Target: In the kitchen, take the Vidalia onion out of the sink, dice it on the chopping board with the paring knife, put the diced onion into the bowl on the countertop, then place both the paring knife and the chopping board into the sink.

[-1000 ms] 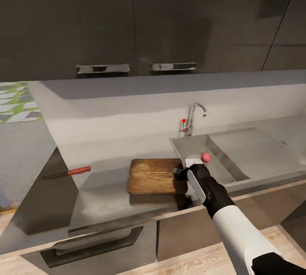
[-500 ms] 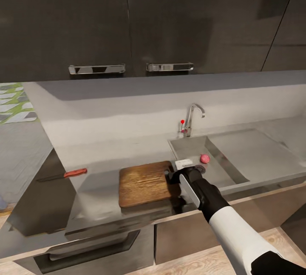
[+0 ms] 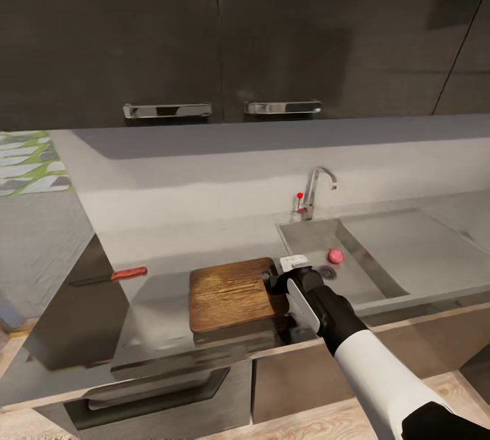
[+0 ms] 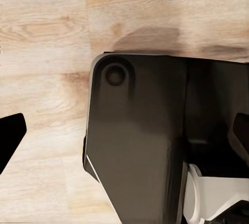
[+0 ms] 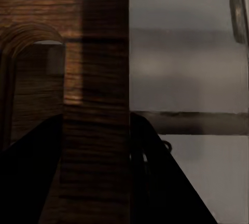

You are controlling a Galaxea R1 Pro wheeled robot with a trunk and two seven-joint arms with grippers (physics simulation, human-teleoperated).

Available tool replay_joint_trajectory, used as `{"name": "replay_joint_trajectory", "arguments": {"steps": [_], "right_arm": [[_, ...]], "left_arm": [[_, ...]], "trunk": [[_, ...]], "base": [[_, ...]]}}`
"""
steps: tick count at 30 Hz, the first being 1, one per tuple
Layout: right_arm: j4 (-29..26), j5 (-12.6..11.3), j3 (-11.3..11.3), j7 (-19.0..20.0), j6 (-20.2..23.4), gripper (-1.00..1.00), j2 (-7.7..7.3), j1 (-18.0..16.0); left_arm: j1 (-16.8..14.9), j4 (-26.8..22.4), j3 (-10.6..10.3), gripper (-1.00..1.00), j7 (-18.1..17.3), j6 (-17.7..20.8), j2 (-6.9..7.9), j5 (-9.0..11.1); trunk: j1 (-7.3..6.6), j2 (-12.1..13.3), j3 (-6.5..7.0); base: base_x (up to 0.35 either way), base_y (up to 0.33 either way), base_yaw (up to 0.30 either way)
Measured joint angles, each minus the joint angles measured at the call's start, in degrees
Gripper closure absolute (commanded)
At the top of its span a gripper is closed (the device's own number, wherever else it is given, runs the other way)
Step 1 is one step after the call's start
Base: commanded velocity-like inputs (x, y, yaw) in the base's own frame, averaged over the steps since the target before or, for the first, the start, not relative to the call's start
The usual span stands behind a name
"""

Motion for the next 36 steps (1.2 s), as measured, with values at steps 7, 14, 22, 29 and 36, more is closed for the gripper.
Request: {"name": "replay_joint_trajectory", "arguments": {"steps": [7,14,22,29,36], "right_arm": [[-0.01,-0.05,0.0,0.01,-0.01,1.0,0.0,0.0],[0.01,0.05,-0.1,-0.04,-0.02,1.0,-0.08,0.0],[0.24,0.26,-0.25,-0.08,-0.06,1.0,-0.05,0.0],[0.55,0.02,-0.37,0.24,-0.33,1.0,0.08,0.0],[3.27,-0.01,-0.6,0.43,-0.41,1.0,0.03,0.01]], "left_arm": [[-0.01,0.01,0.0,-1.0,-0.01,0.01,0.0,0.0],[-0.02,0.01,0.0,-1.0,-0.02,0.0,0.0,0.0],[0.01,0.01,0.0,-1.0,-0.02,0.0,0.0,0.0],[0.0,0.01,0.0,-1.0,0.01,0.02,0.0,0.0],[0.02,0.09,0.0,-1.0,0.0,0.01,0.0,0.0]], "trunk": [[0.0,0.0,-0.14],[-0.01,0.0,-0.18],[-0.01,0.0,-0.18],[0.0,0.0,-0.18],[0.0,0.01,-0.18]], "base": [[0.0,0.0,0.153],[0.036,0.0,0.017],[0.166,0.0,0.001],[0.014,0.0,0.0],[0.0,0.0,0.0]]}}
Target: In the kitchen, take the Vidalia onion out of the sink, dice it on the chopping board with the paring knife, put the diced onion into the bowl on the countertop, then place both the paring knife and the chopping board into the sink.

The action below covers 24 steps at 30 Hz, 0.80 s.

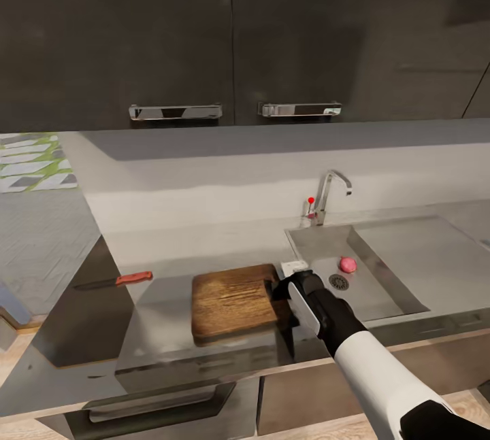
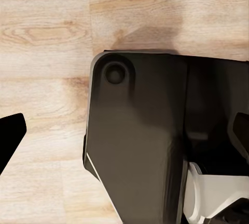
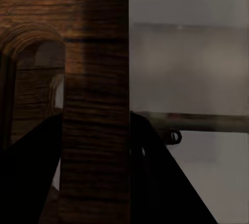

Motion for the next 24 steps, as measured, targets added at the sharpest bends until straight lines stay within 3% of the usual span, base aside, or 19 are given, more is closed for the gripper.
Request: {"name": "replay_joint_trajectory", "arguments": {"steps": [24], "right_arm": [[1.82,-0.19,-0.14,-0.06,-0.38,1.0,-0.11,-0.01]], "left_arm": [[-0.02,0.01,0.0,-1.0,0.01,0.0,0.0,0.0]], "trunk": [[0.0,0.0,0.0]], "base": [[0.0,0.0,0.0]]}}
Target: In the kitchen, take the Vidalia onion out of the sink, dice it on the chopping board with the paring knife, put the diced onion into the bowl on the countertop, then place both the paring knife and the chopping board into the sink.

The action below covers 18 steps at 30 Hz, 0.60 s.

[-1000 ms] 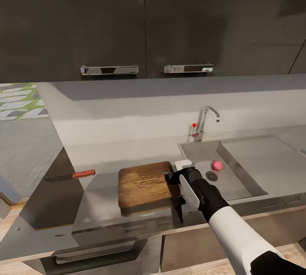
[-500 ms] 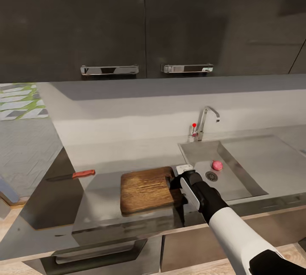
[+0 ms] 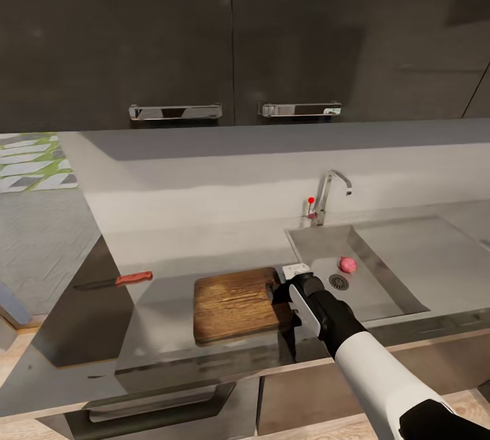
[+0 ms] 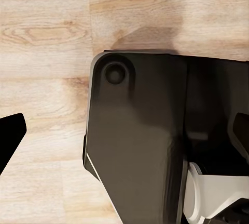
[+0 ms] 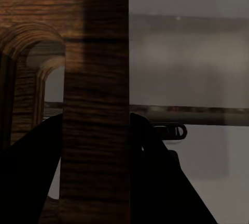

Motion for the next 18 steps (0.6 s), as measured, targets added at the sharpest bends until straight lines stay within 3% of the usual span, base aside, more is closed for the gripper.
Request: {"name": "replay_joint_trajectory", "arguments": {"steps": [14,15,18], "right_arm": [[0.0,-0.09,0.01,-0.01,-0.01,1.0,0.13,0.0],[0.0,-0.1,0.02,-0.01,0.0,-1.0,0.15,0.0],[0.0,0.12,0.01,-0.13,0.02,-1.0,0.16,-0.01]], "left_arm": [[0.0,0.0,0.0,-1.0,-0.01,-0.01,0.02,0.0],[0.01,0.0,0.0,-1.0,-0.01,-0.01,0.03,0.0],[0.02,0.0,0.0,-1.0,-0.02,-0.01,0.01,0.0]], "trunk": [[0.0,0.0,0.0],[0.0,0.0,0.0],[0.0,0.0,0.0]], "base": [[0.0,0.0,0.0],[0.0,0.0,0.0],[0.0,0.0,0.0]]}}
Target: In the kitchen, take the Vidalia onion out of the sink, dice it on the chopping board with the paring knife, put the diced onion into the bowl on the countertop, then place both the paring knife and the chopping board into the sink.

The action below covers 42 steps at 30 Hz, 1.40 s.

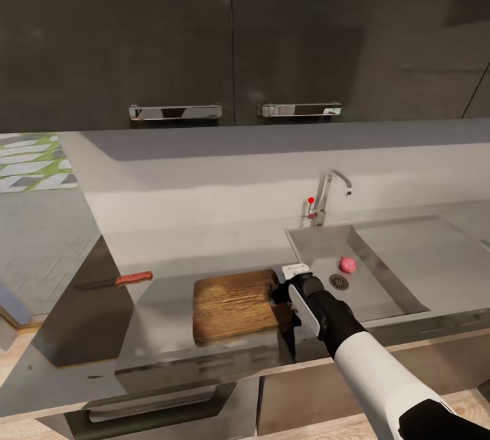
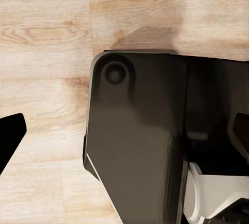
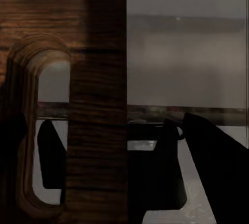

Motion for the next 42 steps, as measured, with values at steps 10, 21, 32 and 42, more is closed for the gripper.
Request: {"name": "replay_joint_trajectory", "arguments": {"steps": [10,21,32,42], "right_arm": [[-0.01,-0.2,-0.01,0.0,0.06,-1.0,0.01,0.01],[-9.32,-0.24,0.12,-0.4,0.68,-1.0,-0.37,0.0],[-15.48,-0.19,0.23,-0.42,0.88,-1.0,-0.54,0.13],[-15.6,-0.16,0.25,-0.42,0.93,-1.0,-0.54,0.15]], "left_arm": [[-0.04,0.0,0.0,-1.0,0.0,0.0,-0.01,0.0],[0.0,0.08,0.0,-1.0,0.01,0.02,-0.01,0.0],[-0.01,0.08,0.0,-1.0,0.01,0.04,-0.02,0.08],[0.0,0.07,0.0,-1.0,0.02,0.07,-0.01,0.08]], "trunk": [[0.0,0.0,0.0],[0.0,0.0,0.0],[0.01,0.01,0.0],[0.01,0.01,0.0]], "base": [[0.0,0.0,0.0],[0.0,0.0,0.0],[-0.051,0.033,0.0],[-0.169,0.231,0.0]]}}
